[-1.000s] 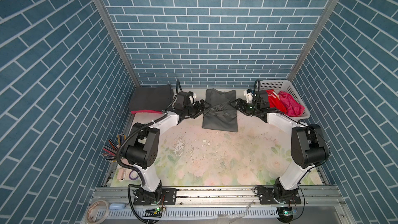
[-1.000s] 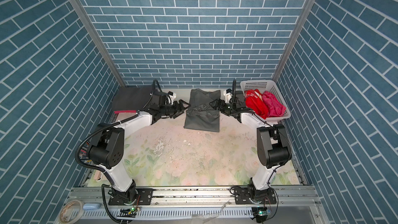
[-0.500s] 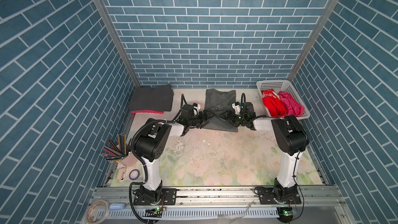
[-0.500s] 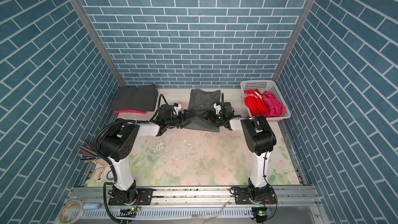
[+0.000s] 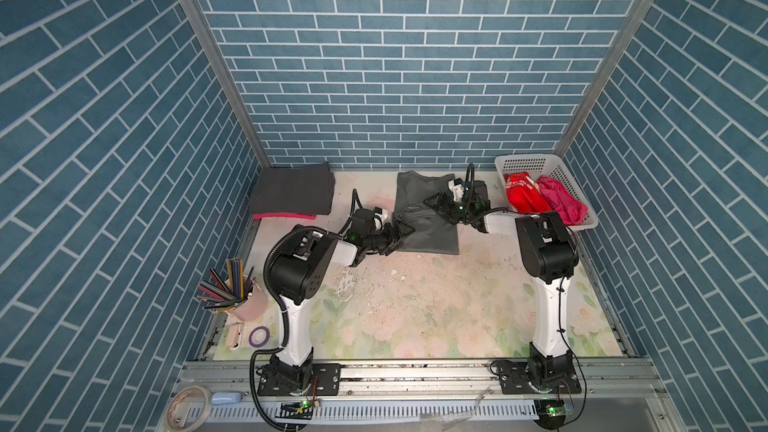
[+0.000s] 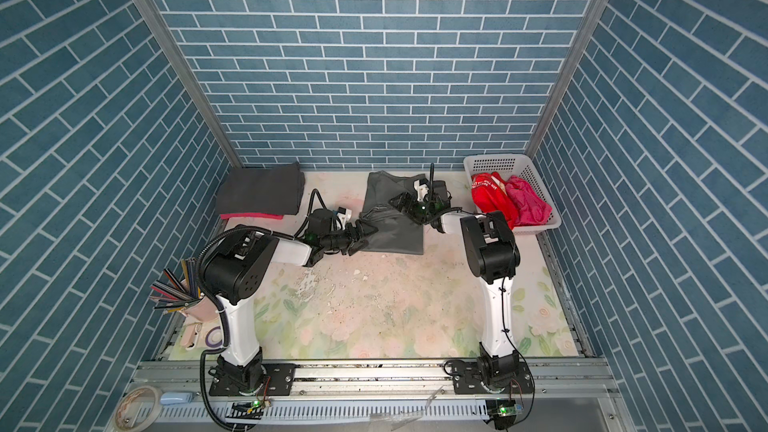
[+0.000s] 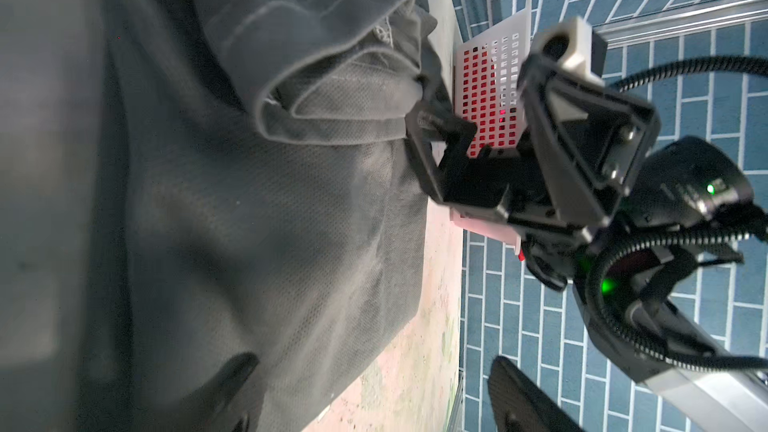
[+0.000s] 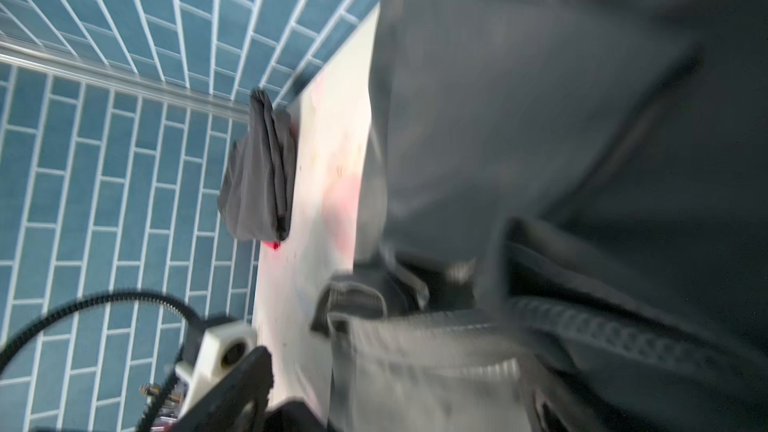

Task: Fold and stack the t-shirts

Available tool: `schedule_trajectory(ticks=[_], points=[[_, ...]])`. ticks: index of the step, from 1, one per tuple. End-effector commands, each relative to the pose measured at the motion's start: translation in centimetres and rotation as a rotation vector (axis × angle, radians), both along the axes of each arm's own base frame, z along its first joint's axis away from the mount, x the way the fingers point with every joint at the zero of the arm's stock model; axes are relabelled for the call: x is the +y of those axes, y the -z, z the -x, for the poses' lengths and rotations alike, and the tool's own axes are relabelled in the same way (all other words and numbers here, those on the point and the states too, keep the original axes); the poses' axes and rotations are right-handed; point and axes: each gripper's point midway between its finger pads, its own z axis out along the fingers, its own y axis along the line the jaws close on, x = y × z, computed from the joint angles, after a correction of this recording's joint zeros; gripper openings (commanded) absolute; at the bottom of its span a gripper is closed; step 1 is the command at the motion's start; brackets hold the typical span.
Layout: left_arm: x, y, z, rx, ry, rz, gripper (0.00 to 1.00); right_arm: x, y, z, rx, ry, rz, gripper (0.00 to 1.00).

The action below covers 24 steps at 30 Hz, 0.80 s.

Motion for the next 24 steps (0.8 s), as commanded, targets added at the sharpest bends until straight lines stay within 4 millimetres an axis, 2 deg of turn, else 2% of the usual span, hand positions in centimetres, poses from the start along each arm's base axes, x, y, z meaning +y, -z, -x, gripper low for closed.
schedule_trajectory(ticks=[1,4,6,8,10,13,16,19,24], points=[[1.7,6.2,2.3,0.181,-0.021,-0.105,0.87,-1.3,-1.0,-3.3,0.015,0.03,-0.035,0.93],[1.9,6.3,2.5,0.186,-0.017,-0.11,0.87,-1.7,-4.0,-5.4,-0.031,0.031,-0.058,0.93],[2.0,6.2,2.4,0.18,-0.016,-0.116,0.87,-1.9,-6.2,-5.5,-0.067,0.025,-0.043,0.94],[2.1,5.9,2.2,0.173,-0.018,-0.121,0.87,-1.8,-7.8,-4.3,-0.09,0.014,-0.028,0.94],[2.1,5.4,2.0,0.162,-0.017,-0.12,0.87,-1.5,-8.8,-1.9,-0.106,0.002,-0.027,0.95],[2.0,4.9,1.9,0.149,-0.012,-0.113,0.87,-0.7,-7.6,1.7,-0.08,-0.005,-0.025,0.95],[1.9,4.7,2.2,0.143,-0.006,-0.107,0.87,0.4,-5.9,4.2,-0.049,-0.024,-0.033,0.95],[2.1,4.8,2.4,0.144,-0.005,-0.099,0.87,2.0,-4.5,5.4,-0.012,-0.058,-0.085,0.95],[2.3,4.8,3.2,0.148,0.0,-0.097,0.87,4.0,-2.6,6.1,0.037,-0.083,-0.123,0.95]])
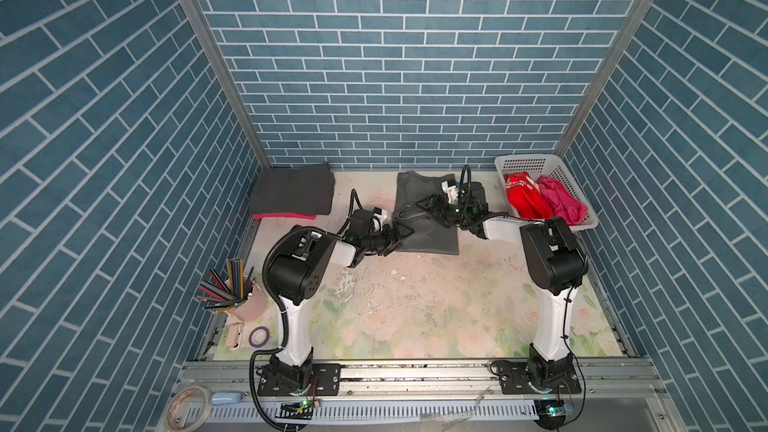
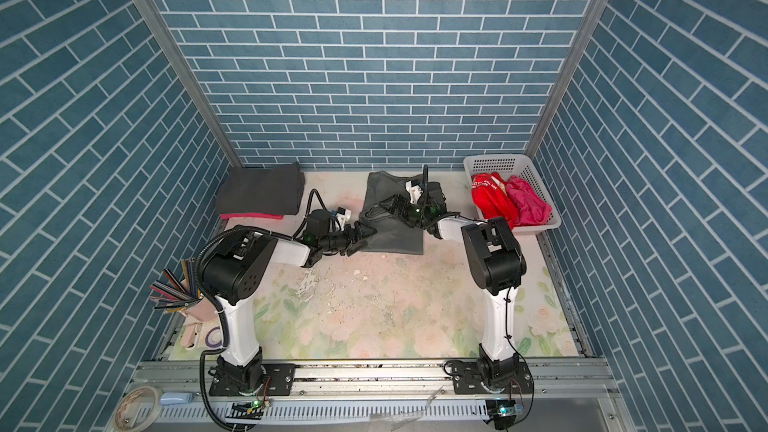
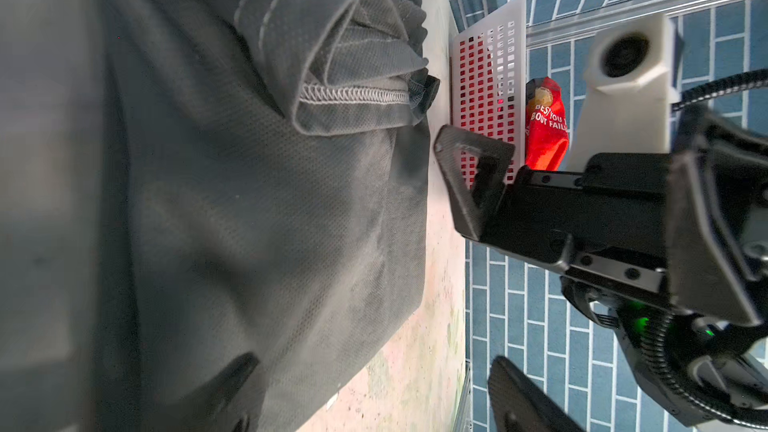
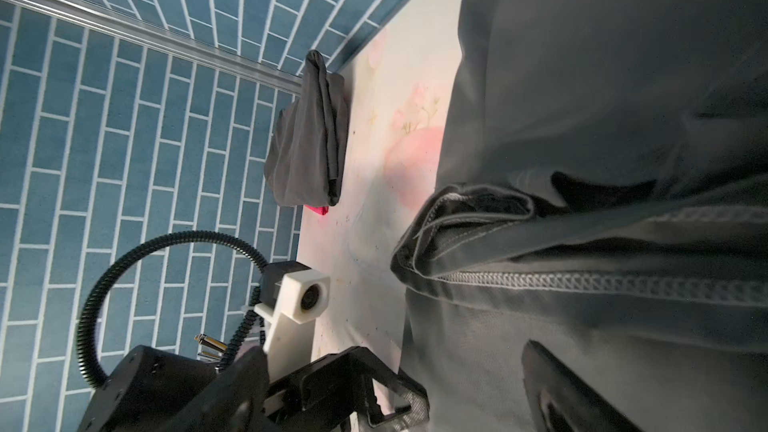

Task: Fold and stack the t-shirts

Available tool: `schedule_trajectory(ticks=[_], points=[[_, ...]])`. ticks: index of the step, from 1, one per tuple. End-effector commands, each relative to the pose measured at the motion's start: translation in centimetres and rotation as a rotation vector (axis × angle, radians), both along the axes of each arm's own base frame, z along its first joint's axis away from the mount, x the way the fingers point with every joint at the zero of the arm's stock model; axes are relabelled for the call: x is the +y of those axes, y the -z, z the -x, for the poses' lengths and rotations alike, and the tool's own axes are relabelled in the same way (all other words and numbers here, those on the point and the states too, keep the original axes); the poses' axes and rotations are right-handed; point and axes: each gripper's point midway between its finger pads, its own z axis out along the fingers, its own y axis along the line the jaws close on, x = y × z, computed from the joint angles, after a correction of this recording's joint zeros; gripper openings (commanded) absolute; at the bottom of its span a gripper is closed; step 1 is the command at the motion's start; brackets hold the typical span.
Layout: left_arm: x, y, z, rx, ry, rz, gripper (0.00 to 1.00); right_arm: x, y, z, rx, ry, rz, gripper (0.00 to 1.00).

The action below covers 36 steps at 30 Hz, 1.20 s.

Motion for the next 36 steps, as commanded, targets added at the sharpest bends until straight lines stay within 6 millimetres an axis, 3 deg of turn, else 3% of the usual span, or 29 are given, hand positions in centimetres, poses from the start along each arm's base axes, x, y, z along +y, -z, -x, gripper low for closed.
schedule_trajectory(ticks=[1,7,12,19,27,32,36], points=[[1.8,4.8,2.8,0.174,-0.023,-0.092,0.87,0.9,0.0,-0.3,0.012,0.003,-0.062,0.96],[1.7,5.0,3.1,0.177,-0.01,-0.096,0.87,2.0,1.8,0.2,0.062,-0.004,-0.09,0.95],[1.8,5.4,3.0,0.186,-0.012,-0.104,0.87,2.7,2.7,-1.1,0.068,-0.015,-0.109,0.96],[1.9,5.7,3.2,0.196,-0.008,-0.115,0.87,2.6,1.6,-6.0,0.034,0.015,-0.123,0.96],[2.1,6.2,3.3,0.207,-0.006,-0.124,0.87,-0.7,-0.9,-11.6,-0.008,0.098,-0.131,0.96],[1.9,5.5,2.9,0.185,-0.002,-0.126,0.87,-2.1,-3.5,-11.0,-0.06,0.084,-0.09,0.96],[2.2,3.0,1.3,0.116,-0.027,-0.186,0.87,-3.6,-5.3,-7.8,-0.117,0.092,-0.007,0.97]])
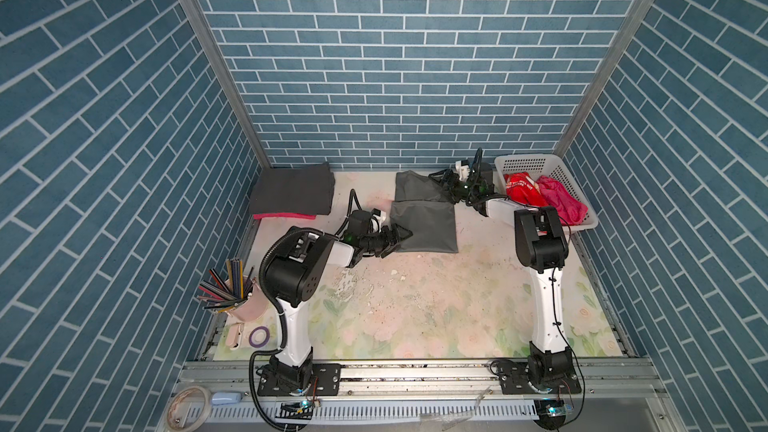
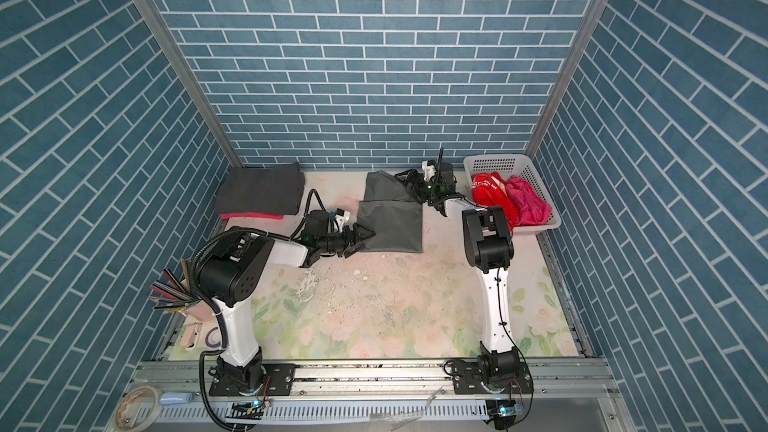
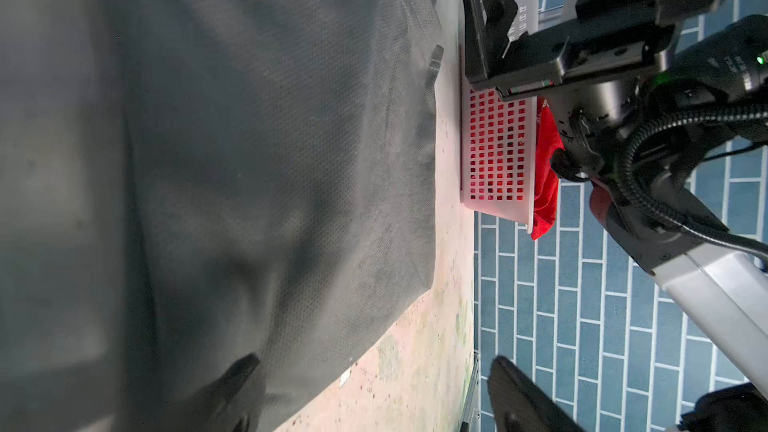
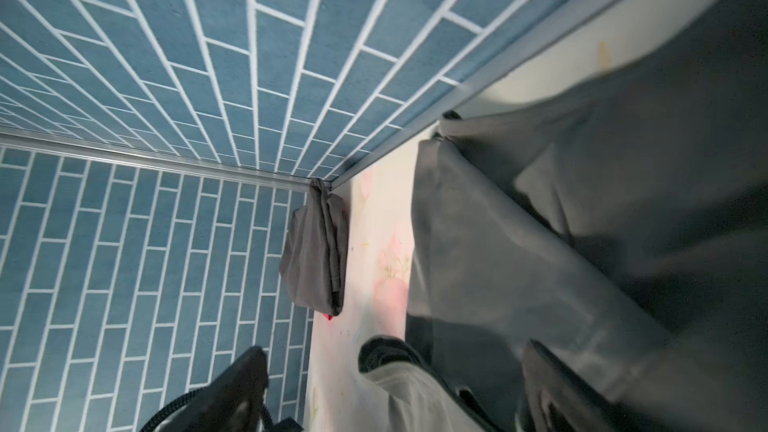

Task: Fold and stack the t-shirts

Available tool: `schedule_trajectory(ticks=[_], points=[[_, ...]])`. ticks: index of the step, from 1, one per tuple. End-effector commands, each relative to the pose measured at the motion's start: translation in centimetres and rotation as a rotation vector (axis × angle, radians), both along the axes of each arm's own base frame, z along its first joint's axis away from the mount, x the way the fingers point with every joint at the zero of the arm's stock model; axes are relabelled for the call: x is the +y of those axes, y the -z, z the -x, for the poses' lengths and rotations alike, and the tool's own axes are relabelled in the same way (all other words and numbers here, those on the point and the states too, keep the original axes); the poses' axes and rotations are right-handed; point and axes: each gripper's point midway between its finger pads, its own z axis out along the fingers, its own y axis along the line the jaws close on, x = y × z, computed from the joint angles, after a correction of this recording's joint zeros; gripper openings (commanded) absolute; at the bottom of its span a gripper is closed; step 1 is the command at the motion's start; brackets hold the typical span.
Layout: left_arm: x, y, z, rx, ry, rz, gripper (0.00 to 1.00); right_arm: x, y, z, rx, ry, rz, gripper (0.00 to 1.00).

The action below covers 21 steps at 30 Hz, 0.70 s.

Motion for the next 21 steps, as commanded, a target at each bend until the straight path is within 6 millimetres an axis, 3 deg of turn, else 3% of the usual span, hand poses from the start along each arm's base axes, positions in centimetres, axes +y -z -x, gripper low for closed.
schedule_trajectory(ticks=[1,5,10,13,16,19,21], points=[[2.0,2.0,0.4,0.079,-0.054,-0.167,0.87,-0.4,-4.3,3.4,-0.105,-0.023,0.086,0.97],[3.0,-2.1,-1.6,-0.06,-0.091,-0.349,0.87,-3.1,-3.2,7.6,-0.084,0.024,0.215,0.97],[7.0,-4.7,-2.4,-0.167,-0.219,-0.625,0.87,-6.2,-1.6,12.7,-0.062,0.083,0.337,0.97],[8.4,-4.8,-1.7,-0.176,-0.241,-0.64,0.87,-7.9,0.4,15.4,-0.031,0.1,0.464,0.97],[8.1,-3.8,-0.6,-0.11,-0.165,-0.504,0.87,-9.2,2.0,17.3,-0.014,0.116,0.575,0.96],[7.8,-3.5,0.0,-0.113,-0.153,-0.461,0.87,-10.0,3.4,18.1,-0.007,0.117,0.66,0.86],[7.0,-3.6,0.5,-0.114,-0.128,-0.422,0.87,-9.5,4.1,18.7,-0.004,0.088,0.688,0.79]])
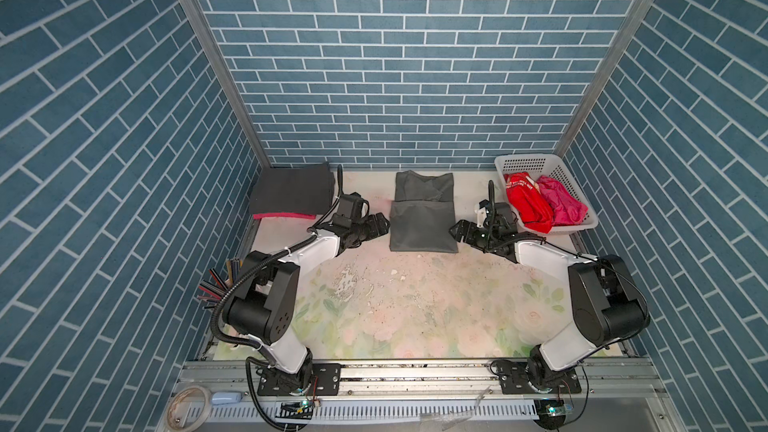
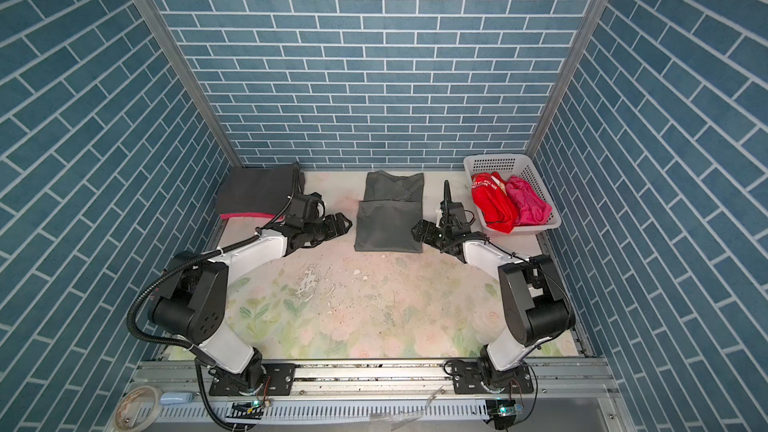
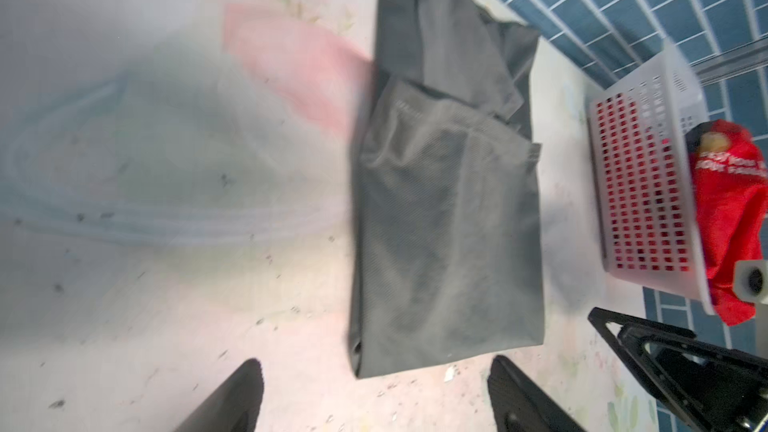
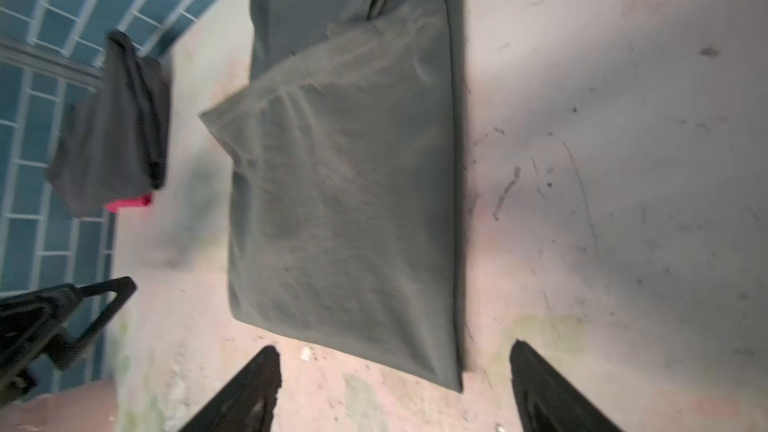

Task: Fold and stack the t-shirts

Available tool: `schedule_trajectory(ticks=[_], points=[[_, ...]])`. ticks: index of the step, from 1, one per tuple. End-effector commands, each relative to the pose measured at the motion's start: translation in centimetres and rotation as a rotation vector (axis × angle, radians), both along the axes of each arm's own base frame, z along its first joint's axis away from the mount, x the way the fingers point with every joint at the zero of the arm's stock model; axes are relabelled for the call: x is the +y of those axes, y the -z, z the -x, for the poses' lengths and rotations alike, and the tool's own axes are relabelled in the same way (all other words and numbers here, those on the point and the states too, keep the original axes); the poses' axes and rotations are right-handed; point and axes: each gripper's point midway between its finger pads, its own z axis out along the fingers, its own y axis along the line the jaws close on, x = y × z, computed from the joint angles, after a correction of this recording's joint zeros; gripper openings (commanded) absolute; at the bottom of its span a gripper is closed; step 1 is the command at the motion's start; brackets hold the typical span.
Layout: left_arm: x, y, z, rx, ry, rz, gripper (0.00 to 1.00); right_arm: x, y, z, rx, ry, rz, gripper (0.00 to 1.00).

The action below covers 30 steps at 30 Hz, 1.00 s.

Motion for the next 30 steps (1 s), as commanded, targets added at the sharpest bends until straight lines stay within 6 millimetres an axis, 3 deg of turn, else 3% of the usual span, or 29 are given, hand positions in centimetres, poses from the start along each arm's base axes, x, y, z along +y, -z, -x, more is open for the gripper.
schedule_trajectory(ticks=[1,8,15,23,30], points=[[-1.8,0.2,1.4,0.021,0.081,0.071,0.87,-0.7,1.2,0.9,-0.011,-0.026,0.137,0.75],[-2.8,2.0,4.0,0.096,0.129,0.107,0.87,0.5,3.3,3.5,0.047,-0.041,0.149,0.58],[-2.8,5.7,5.6,0.177,0.185,-0.127,0.81,0.3,5.4,4.8,0.1,-0.022,0.163,0.52],[-3.1,8.2,5.0,0.194,0.201,-0.301,0.68,0.1,6.8,5.0,0.118,-0.004,0.167,0.48],[-2.7,8.7,3.4,0.167,0.183,-0.365,0.51,1.2,7.9,4.5,0.139,-0.019,0.127,0.46]])
